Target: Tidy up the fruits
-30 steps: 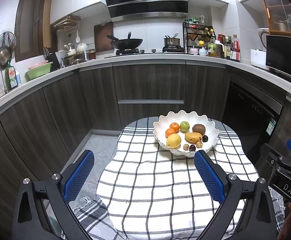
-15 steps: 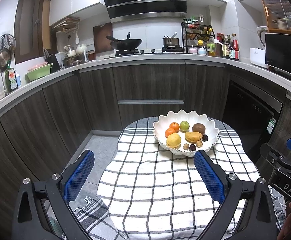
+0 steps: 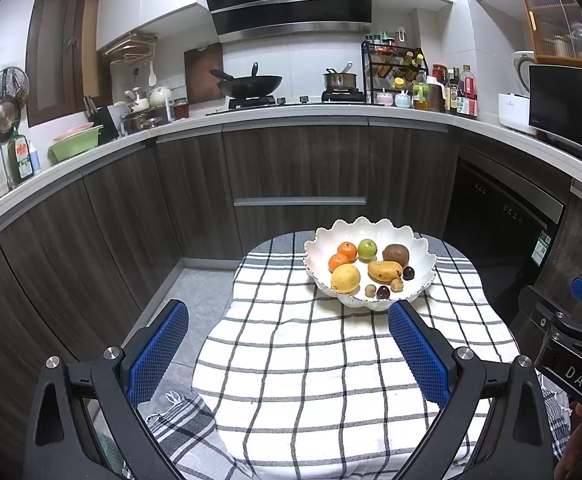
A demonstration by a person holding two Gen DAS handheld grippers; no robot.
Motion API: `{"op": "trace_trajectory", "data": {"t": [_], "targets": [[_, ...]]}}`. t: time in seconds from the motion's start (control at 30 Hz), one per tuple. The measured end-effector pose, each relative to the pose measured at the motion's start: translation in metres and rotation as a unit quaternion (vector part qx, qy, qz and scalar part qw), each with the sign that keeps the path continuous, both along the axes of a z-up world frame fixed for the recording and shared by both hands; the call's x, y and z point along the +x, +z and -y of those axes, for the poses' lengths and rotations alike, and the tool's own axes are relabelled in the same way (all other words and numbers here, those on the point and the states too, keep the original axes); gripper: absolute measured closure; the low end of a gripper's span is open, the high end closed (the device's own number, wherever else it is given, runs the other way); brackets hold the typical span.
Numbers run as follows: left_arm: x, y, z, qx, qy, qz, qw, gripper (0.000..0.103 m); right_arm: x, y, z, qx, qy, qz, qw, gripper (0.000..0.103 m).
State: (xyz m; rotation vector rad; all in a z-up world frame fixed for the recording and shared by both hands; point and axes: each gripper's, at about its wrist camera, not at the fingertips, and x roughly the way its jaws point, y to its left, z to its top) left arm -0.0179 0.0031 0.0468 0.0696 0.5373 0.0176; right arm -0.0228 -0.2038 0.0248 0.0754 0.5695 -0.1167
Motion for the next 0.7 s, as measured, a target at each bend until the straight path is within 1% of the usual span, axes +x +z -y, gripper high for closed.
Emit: {"op": "trace_trajectory", "data": {"t": [0.33,0.7], "targets": [[0.003,-0.005,0.0,0.001,0.001,-0.008,1.0,0.001,0.0,-0.001,-0.001,0.001,-0.001,-0.002,1.0,0.019],[0.01,-0.012,0.001,0.003,-0.001,-0.017,0.9999,0.001,0.008,-0.011,-0.004,0.003,-0.004,-0.014,1.0,0.019]]}}
